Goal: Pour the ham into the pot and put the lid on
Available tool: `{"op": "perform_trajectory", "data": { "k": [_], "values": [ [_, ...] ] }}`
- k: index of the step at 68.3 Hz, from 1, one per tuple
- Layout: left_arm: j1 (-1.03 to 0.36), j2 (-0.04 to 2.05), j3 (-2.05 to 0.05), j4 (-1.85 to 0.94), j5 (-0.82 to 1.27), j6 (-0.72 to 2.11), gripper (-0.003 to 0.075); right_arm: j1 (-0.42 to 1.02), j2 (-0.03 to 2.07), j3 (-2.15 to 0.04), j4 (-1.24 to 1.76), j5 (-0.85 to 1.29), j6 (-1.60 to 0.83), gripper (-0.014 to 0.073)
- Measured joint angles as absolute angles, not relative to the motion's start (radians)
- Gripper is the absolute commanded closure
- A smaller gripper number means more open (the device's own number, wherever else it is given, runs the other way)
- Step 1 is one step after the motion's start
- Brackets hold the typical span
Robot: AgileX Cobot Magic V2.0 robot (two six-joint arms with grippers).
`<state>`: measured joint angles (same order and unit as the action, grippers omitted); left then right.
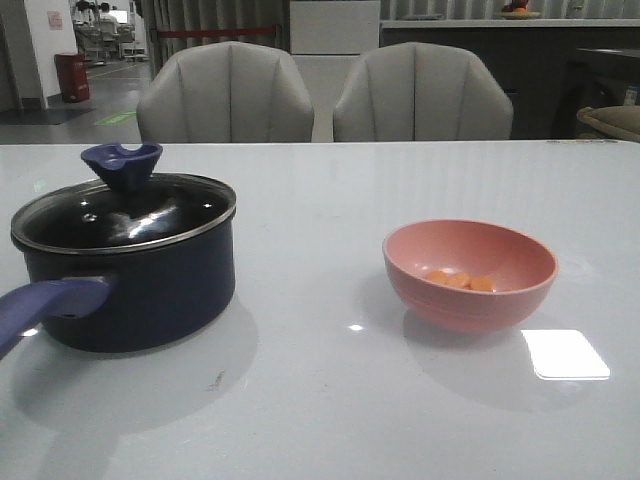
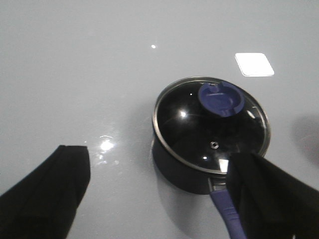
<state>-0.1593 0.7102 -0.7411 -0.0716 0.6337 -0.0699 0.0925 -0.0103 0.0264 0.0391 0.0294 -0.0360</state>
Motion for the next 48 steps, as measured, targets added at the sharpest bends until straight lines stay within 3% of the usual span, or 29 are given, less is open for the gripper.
{"op": "perform_trajectory", "data": {
  "k": [28, 48],
  "values": [
    [-0.318, 1.267, -1.104, -0.088, 0.73, -0.07, 0.0103, 0.093, -0.01, 0.026, 0.039, 0.029, -0.036, 0.044],
    [-0.332, 1.549, -1.337, -0.086, 0.866, -0.088, 0.0103, 0.093, -0.01, 0.026, 0.039, 0.029, -0.036, 0.044]
  ]
}}
